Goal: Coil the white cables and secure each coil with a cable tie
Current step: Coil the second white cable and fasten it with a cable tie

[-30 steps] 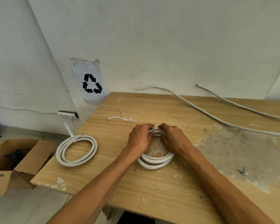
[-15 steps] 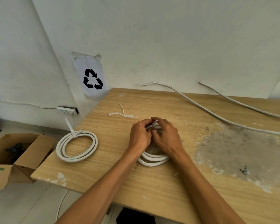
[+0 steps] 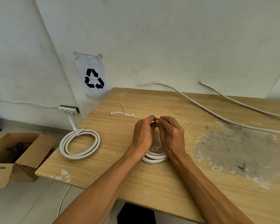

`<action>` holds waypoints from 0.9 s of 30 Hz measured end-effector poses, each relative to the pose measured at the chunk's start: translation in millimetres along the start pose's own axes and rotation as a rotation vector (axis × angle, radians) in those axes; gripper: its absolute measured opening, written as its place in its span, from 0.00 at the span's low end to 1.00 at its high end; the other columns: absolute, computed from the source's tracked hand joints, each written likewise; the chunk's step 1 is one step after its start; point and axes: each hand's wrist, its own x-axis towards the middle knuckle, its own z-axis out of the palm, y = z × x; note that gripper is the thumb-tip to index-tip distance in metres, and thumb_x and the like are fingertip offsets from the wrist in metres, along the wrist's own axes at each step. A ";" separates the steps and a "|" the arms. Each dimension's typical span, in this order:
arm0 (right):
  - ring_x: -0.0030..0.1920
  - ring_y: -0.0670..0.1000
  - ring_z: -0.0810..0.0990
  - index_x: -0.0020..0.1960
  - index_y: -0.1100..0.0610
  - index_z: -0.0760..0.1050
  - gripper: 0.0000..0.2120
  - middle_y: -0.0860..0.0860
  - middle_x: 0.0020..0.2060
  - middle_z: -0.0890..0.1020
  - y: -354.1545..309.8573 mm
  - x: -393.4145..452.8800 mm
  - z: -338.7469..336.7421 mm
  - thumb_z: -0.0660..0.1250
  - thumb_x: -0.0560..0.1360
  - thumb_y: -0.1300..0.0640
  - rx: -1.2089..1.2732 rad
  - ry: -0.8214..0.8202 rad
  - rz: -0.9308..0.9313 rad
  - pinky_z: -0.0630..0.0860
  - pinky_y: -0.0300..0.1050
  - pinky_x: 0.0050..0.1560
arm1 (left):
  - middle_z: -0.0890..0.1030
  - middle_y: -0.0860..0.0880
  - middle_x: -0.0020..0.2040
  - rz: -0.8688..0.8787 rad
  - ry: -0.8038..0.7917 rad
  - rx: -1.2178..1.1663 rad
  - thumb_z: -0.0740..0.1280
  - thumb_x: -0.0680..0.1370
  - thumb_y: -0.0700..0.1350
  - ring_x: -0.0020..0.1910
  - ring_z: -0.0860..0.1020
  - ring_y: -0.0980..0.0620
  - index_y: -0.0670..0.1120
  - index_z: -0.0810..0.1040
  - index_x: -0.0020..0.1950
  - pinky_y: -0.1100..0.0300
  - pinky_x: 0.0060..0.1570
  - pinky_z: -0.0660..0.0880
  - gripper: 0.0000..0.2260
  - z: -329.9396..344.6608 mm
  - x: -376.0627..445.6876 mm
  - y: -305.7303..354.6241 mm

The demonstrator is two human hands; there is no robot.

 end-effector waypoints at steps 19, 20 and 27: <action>0.37 0.44 0.79 0.46 0.53 0.80 0.23 0.47 0.35 0.81 -8.9 26.1 -9.0 0.58 0.80 0.36 0.228 -0.126 0.483 0.77 0.47 0.38 | 0.80 0.49 0.65 -0.187 -0.265 -0.009 0.68 0.79 0.40 0.63 0.78 0.52 0.48 0.75 0.71 0.61 0.63 0.73 0.20 -8.5 11.3 -31.9; 0.34 0.47 0.78 0.41 0.54 0.79 0.26 0.48 0.31 0.80 -8.8 30.2 -7.1 0.57 0.80 0.35 0.186 -0.153 0.517 0.75 0.50 0.36 | 0.81 0.49 0.64 -0.178 -0.264 0.002 0.67 0.79 0.37 0.63 0.78 0.52 0.47 0.76 0.70 0.62 0.63 0.73 0.19 -8.0 12.1 -31.7; 0.34 0.50 0.82 0.35 0.54 0.82 0.17 0.49 0.31 0.84 -17.0 70.0 -22.5 0.64 0.73 0.44 0.097 -0.495 0.653 0.79 0.49 0.40 | 0.81 0.48 0.59 -0.111 0.017 -0.088 0.65 0.79 0.33 0.59 0.78 0.50 0.45 0.78 0.65 0.59 0.58 0.75 0.16 -7.0 14.0 -21.3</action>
